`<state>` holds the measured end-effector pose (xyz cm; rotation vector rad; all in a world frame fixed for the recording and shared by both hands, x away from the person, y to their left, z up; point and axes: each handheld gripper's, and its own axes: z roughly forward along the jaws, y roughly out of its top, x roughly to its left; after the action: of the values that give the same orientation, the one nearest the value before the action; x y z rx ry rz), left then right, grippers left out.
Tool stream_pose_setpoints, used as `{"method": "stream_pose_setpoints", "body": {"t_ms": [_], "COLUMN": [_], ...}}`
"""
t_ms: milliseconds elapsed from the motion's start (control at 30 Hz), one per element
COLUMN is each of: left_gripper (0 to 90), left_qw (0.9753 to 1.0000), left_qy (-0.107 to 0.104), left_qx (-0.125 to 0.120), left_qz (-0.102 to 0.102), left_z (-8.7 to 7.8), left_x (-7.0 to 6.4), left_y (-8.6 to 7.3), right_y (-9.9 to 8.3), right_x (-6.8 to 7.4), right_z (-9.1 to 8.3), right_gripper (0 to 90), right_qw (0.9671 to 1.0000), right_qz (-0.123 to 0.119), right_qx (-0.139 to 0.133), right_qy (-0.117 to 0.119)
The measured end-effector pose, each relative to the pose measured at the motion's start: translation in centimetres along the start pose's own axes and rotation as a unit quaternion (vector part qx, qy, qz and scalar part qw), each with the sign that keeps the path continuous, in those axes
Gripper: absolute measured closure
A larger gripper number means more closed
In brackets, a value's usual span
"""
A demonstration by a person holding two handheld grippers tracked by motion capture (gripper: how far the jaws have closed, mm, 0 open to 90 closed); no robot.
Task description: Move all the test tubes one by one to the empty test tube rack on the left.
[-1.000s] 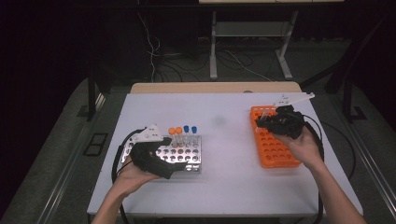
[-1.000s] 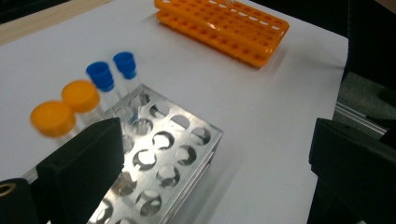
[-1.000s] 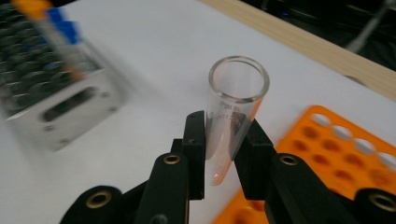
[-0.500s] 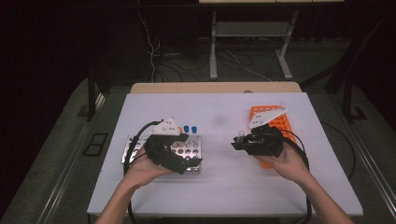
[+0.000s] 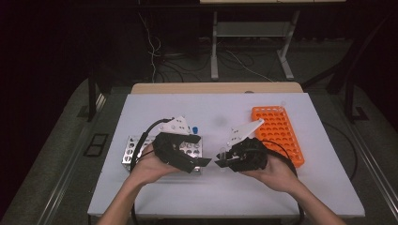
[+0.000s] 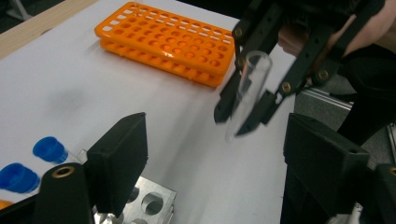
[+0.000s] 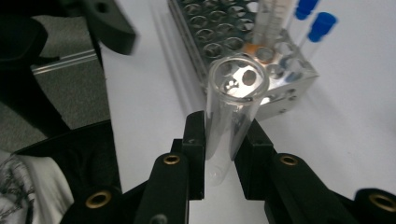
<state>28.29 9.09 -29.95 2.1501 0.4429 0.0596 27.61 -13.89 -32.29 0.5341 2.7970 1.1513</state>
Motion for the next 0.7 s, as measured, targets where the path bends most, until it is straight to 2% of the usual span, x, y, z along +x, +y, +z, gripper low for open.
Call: {"method": "stream_pose_setpoints", "body": {"t_ms": [133,367,600,700], "left_gripper": [29.6,50.1,74.0,74.6], "left_qw": [0.9998,0.9979,0.9969,0.9969], "left_qy": [-0.015,-0.051,-0.061,-0.058], "left_qx": [0.003,0.016,0.023,0.027], "left_qz": [0.010,0.036,0.044,0.045], "left_z": [0.3,0.9,0.8,0.6], "left_x": [-0.3,-0.7,-0.8,-0.8], "left_y": [0.1,0.4,0.3,0.4], "right_y": [0.4,1.0,1.3,1.3], "right_x": [0.8,1.5,1.5,1.5], "right_z": [0.6,1.8,2.3,2.3], "right_gripper": [75.0,75.0,74.7,73.5], "right_qw": [0.9998,0.9994,0.9992,0.9991], "right_qz": [-0.010,-0.019,-0.018,-0.017], "right_qx": [0.007,0.012,0.002,-0.002], "right_qy": [0.012,0.027,0.035,0.039]}}
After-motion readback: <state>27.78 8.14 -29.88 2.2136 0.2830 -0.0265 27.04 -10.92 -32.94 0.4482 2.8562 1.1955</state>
